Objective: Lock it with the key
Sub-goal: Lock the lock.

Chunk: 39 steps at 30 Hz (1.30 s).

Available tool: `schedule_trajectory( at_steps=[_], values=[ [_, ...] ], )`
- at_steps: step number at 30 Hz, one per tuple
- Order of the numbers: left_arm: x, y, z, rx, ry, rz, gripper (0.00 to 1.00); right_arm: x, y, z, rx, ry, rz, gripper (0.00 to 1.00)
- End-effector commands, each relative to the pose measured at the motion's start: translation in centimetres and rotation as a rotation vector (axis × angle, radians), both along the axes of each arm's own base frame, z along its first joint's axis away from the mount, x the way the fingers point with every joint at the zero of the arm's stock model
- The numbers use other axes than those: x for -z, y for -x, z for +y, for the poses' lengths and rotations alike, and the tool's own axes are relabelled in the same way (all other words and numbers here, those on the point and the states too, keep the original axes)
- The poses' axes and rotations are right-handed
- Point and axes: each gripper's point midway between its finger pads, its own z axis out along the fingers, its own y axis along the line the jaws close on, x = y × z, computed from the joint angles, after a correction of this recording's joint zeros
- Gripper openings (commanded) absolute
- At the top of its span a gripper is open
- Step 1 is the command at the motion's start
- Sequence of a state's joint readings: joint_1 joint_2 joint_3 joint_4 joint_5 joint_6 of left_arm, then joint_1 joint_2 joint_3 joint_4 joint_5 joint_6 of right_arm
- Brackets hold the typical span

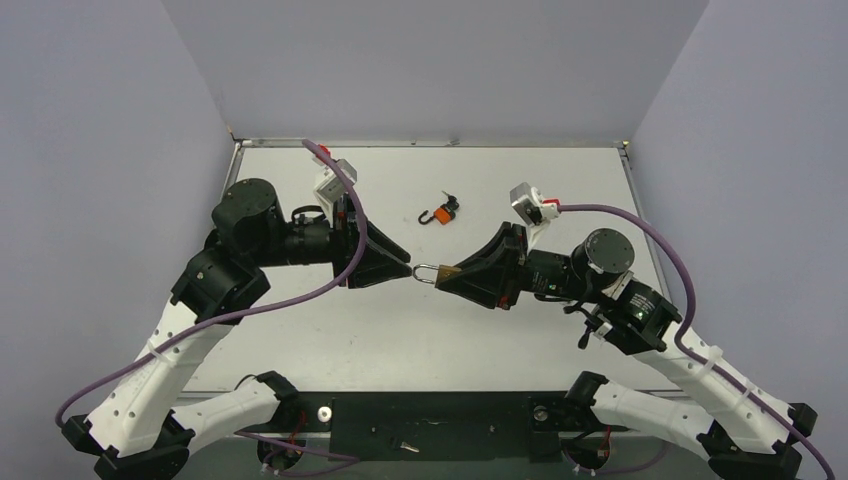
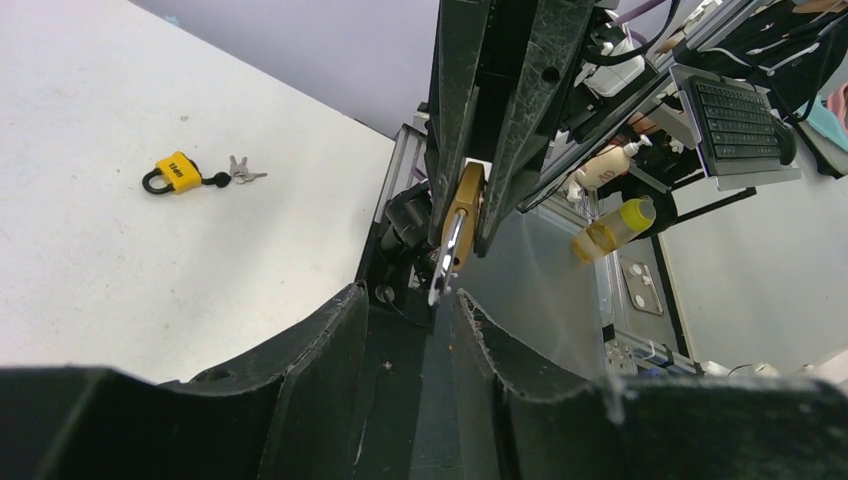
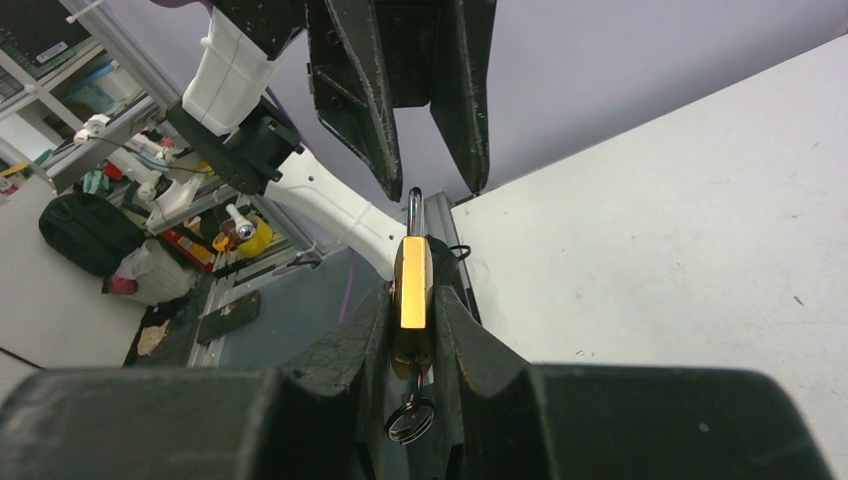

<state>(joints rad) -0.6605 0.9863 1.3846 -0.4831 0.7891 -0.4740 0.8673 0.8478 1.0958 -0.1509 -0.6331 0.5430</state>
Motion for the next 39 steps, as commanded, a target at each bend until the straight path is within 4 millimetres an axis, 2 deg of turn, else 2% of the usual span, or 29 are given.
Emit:
schedule_trajectory(
  at_steps=[1,5,15,26,33,39],
  values=[
    [-1.4,0.1,0.0,0.014,0.027,-0.091,0.34,-1.5,0.5,0.4,-0.018,-0.047,-0.033,0.0],
    [-0.9,-0.4,0.0,-0.005,0.006,-0.093,0.33,-1.6,0.4,0.5,-0.016,-0.042,-0.037,0.0],
    [-0.8,0.8,-0.1,0.066,0.022,-0.085,0.28,-1.5,0.0,0.4,0.009,-0.022,-0.043,0.0],
    [-0.3,1.1,-0.2,0.089,0.024,-0.073,0.29,-2.7,0.3,0.0,0.008,-0.049,-0.054,0.0],
    [-0.9,1.3,-0.5,0.11,0.052,-0.075,0.29,-2.9,0.5,-0.1,0.004,-0.059,-0.056,0.0],
    [-0.7,1.2,-0.8,0.115,0.048,-0.064,0.29,-3.3,0.5,-0.1,0.006,-0.069,-0.063,0.0]
  ],
)
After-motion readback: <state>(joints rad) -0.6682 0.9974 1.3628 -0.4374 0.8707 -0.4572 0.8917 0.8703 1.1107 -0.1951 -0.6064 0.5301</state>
